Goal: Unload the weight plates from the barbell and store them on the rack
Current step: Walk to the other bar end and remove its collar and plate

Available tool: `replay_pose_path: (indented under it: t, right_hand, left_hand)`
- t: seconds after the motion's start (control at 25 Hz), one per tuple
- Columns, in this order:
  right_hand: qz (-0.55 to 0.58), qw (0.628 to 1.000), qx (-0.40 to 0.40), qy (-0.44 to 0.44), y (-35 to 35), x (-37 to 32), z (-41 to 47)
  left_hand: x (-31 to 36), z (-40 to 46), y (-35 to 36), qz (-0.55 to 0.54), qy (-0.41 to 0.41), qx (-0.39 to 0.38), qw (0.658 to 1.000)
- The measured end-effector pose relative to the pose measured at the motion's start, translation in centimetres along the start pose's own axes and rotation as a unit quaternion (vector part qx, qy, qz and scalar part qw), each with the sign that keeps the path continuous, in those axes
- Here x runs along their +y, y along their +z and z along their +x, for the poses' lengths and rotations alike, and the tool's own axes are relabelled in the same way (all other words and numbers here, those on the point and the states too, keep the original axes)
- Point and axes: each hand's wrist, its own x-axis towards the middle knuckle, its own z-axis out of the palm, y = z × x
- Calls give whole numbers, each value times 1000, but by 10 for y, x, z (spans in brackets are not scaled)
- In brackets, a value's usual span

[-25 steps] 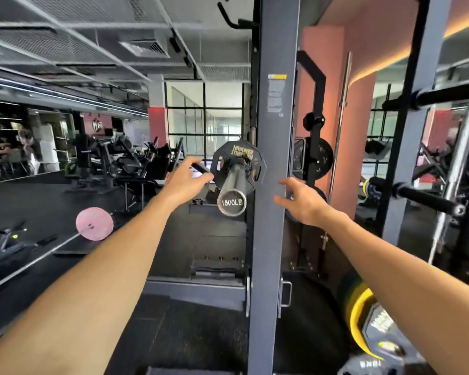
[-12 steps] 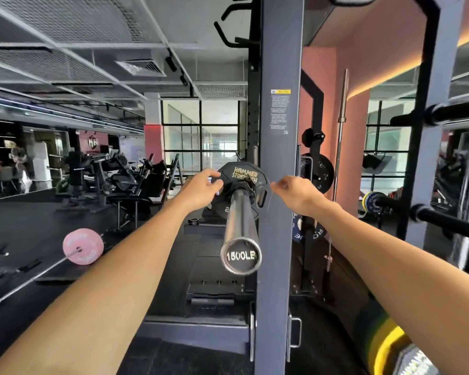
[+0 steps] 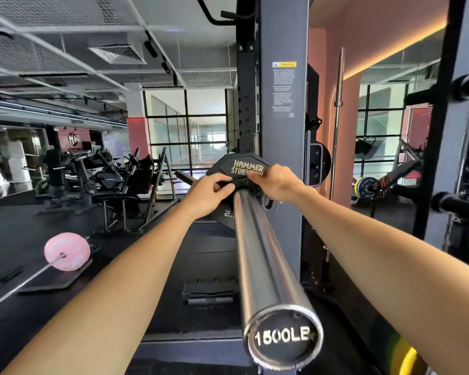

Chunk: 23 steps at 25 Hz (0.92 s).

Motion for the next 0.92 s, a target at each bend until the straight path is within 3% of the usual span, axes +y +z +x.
replay_pose_path:
  t: [0.12, 0.24, 0.36, 0.52, 0.68, 0.92]
  right_hand:
    - [25, 999, 26, -8, 9, -1, 5]
    - [111, 991, 49, 52, 15, 9, 5]
    - [187, 979, 46, 73, 15, 15, 0]
    - [103, 994, -13, 44, 17, 12, -12]
    - [103, 995, -10, 0, 10, 15, -33]
    - [91, 995, -31, -23, -15, 11, -86]
  left_hand:
    - [-10, 7, 2, 36, 25, 1, 999]
    - [-14, 3, 3, 69, 38, 7, 997]
    - [-12, -7, 9, 40, 35, 22, 998]
    - [-3, -19, 16, 4, 20, 51, 998]
    - [5, -34, 13, -169, -40, 22, 985]
    - [34, -82, -9, -160, -39, 15, 986]
